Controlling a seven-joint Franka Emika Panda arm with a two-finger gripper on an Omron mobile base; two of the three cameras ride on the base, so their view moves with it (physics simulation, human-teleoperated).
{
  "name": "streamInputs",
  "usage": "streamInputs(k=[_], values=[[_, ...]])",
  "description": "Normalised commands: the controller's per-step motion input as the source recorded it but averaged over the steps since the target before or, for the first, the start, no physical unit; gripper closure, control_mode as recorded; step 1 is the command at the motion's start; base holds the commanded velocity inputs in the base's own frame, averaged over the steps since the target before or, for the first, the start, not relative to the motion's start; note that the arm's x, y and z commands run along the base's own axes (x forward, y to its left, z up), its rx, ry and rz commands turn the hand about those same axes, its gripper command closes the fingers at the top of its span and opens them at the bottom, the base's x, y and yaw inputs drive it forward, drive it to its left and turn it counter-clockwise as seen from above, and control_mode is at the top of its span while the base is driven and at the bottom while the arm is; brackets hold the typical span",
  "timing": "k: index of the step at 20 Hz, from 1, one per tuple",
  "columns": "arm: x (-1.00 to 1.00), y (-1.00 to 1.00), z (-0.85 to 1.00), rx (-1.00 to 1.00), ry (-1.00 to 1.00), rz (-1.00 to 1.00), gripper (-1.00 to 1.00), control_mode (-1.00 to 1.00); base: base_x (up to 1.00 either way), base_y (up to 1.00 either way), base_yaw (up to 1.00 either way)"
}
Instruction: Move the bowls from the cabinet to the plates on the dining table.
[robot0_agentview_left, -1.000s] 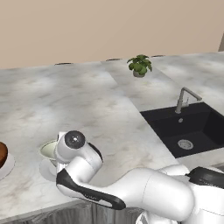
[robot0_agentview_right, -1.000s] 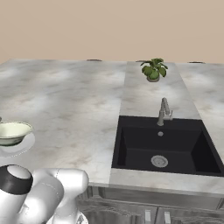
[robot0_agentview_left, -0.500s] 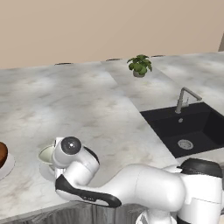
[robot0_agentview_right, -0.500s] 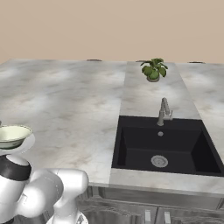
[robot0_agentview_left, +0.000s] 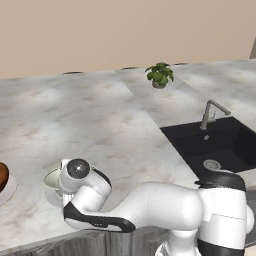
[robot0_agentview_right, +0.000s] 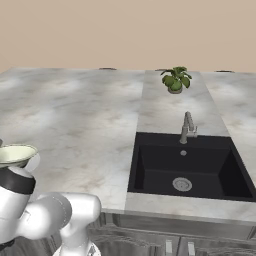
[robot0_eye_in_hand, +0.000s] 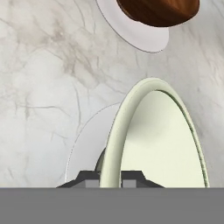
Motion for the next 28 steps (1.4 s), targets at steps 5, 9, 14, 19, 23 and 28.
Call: streamInputs(k=[5, 9, 14, 19, 23, 28], values=[[0.26, 0.00, 0.00, -0.01, 0.00, 0.01, 1.00, -1.00, 0.00, 0.00, 0.00], [0.23, 0.06, -0.14, 0.00, 0.00, 0.02, 1.00, -1.00, 0.00, 0.00, 0.00], [0.30, 0.04, -0.24, 0.00, 0.00, 0.03, 1.00, -1.00, 0.00, 0.00, 0.00], [0.21, 0.06, -0.25, 0.00, 0.00, 0.03, 1.00, -1.00, 0.00, 0.00, 0.00], [0.00, 0.09, -0.04, 0.00, 0.00, 0.03, 1.00, -1.00, 0.00, 0.00, 0.00], [-0.14, 0.00, 0.00, 0.00, -0.01, 0.00, 1.00, -1.00, 0.00, 0.00, 0.00]])
